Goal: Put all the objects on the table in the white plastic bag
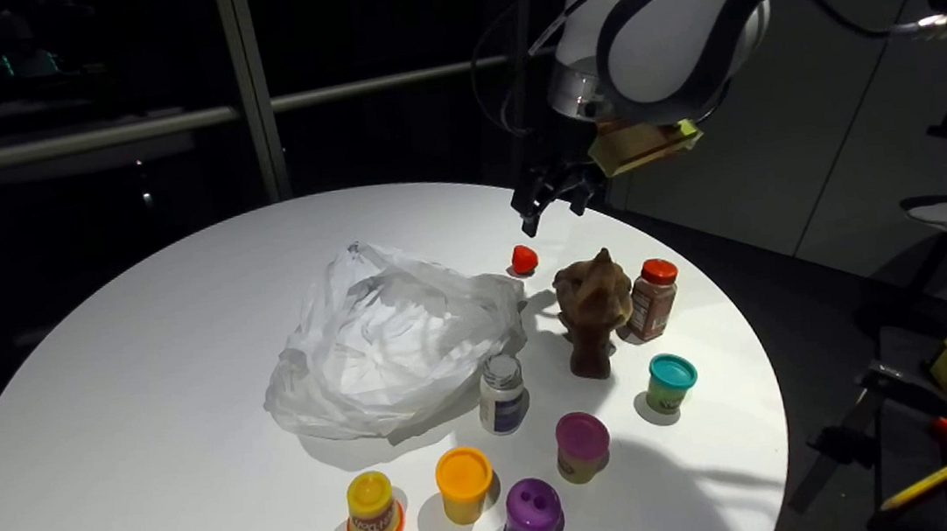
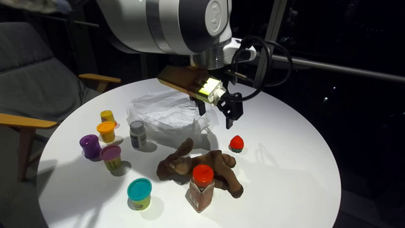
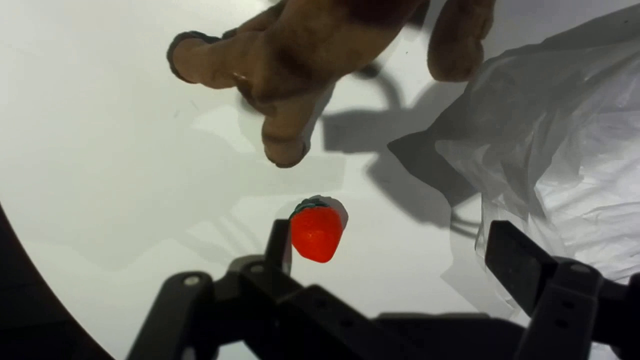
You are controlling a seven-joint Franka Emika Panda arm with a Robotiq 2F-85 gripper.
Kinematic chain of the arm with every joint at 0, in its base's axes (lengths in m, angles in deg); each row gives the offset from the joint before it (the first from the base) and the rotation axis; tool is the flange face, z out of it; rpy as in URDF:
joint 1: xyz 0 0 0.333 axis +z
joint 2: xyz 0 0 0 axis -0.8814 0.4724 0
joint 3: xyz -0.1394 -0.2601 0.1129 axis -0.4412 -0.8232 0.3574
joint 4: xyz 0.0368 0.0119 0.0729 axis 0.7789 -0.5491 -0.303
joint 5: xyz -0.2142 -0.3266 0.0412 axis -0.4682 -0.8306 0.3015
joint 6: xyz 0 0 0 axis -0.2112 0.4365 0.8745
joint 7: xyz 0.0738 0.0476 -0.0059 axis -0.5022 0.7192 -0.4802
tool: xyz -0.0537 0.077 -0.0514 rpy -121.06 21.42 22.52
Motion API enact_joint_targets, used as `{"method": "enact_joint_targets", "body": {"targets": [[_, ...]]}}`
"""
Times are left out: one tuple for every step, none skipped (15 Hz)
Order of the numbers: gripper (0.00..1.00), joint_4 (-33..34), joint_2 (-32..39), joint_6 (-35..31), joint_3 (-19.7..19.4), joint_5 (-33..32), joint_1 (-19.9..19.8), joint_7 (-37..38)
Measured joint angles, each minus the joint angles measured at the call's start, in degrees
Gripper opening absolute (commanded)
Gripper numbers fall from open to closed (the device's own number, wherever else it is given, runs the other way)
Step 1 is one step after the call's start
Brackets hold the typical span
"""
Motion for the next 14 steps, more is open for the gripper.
{"method": "enact_joint_targets", "body": {"targets": [[1.00,1.9,1.9,0.0,0.6,2.3,-0.2,-0.3],[1.00,3.7,3.6,0.1,0.9,3.8,-0.3,-0.4],[1.00,5.6,5.3,0.2,0.9,4.5,-0.3,-0.4],[1.00,7.2,6.9,0.3,0.8,4.8,-0.3,-0.3],[1.00,8.8,8.6,0.4,0.5,4.8,-0.2,-0.3],[1.00,10.2,10.1,0.6,0.1,4.9,-0.2,-0.3],[1.00,11.6,11.7,1.0,-0.2,4.9,-0.2,-0.3],[1.00,13.0,13.2,1.5,-0.5,4.9,-0.2,-0.3],[1.00,14.4,14.6,2.0,-0.7,5.0,-0.2,-0.3],[1.00,15.8,15.8,2.7,-0.9,5.1,-0.3,-0.3],[1.00,17.1,16.9,3.3,-1.1,5.3,-0.3,-0.3],[1.00,18.5,18.0,3.8,-1.3,5.3,-0.3,-0.3],[1.00,19.7,18.9,4.5,-1.5,5.3,-0.3,-0.2],[1.00,20.9,19.8,5.1,-1.8,5.3,-0.3,-0.2]]}}
